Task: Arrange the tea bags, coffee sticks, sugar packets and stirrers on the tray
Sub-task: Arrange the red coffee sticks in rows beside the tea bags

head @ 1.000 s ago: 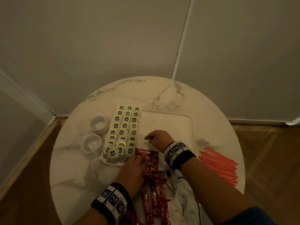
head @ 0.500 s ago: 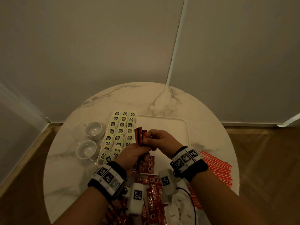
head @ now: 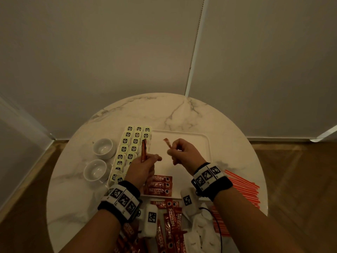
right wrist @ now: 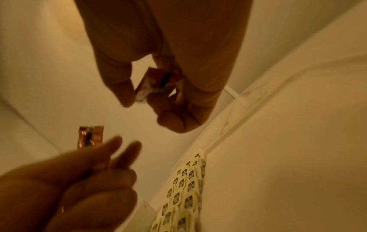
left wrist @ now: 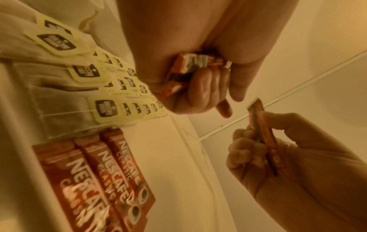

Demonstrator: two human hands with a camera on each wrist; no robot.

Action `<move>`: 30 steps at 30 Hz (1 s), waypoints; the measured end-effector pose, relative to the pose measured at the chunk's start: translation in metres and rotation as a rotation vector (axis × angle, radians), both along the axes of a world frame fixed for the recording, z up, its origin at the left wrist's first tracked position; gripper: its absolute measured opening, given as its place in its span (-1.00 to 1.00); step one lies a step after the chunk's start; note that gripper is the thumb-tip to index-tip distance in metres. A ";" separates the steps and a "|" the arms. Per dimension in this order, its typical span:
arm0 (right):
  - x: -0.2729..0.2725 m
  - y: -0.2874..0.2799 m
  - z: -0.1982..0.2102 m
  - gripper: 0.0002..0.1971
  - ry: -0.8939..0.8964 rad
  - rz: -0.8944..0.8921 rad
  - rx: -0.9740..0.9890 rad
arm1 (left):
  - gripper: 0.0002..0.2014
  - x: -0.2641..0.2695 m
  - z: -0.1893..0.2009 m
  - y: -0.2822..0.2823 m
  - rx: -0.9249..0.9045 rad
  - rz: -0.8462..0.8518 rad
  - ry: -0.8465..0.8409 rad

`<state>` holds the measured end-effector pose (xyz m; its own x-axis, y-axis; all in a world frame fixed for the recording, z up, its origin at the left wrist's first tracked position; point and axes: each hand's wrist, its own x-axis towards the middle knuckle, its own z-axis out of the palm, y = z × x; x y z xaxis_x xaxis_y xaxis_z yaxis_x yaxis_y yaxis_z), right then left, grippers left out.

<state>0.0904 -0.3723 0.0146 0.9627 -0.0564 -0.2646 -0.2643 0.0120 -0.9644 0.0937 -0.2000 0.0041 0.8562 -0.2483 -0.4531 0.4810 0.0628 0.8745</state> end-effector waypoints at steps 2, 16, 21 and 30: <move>0.001 0.001 0.001 -0.80 -0.051 0.096 -0.146 | -0.69 0.003 0.003 0.000 -0.015 0.041 -0.022; 0.005 0.012 0.007 -0.85 -0.096 0.258 -0.328 | -0.91 0.013 -0.002 0.002 -0.010 0.150 -0.035; 0.003 0.012 0.006 -0.92 0.008 0.316 -0.217 | -0.91 0.014 -0.005 0.004 -0.068 0.211 -0.034; 0.005 0.014 -0.003 -0.98 0.132 -0.010 0.134 | -0.87 0.001 -0.004 -0.002 0.129 0.032 -0.067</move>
<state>0.0954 -0.3579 0.0113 0.9188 -0.0214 -0.3941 -0.3874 0.1417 -0.9110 0.0949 -0.2025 0.0003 0.8921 -0.1640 -0.4209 0.4208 -0.0376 0.9064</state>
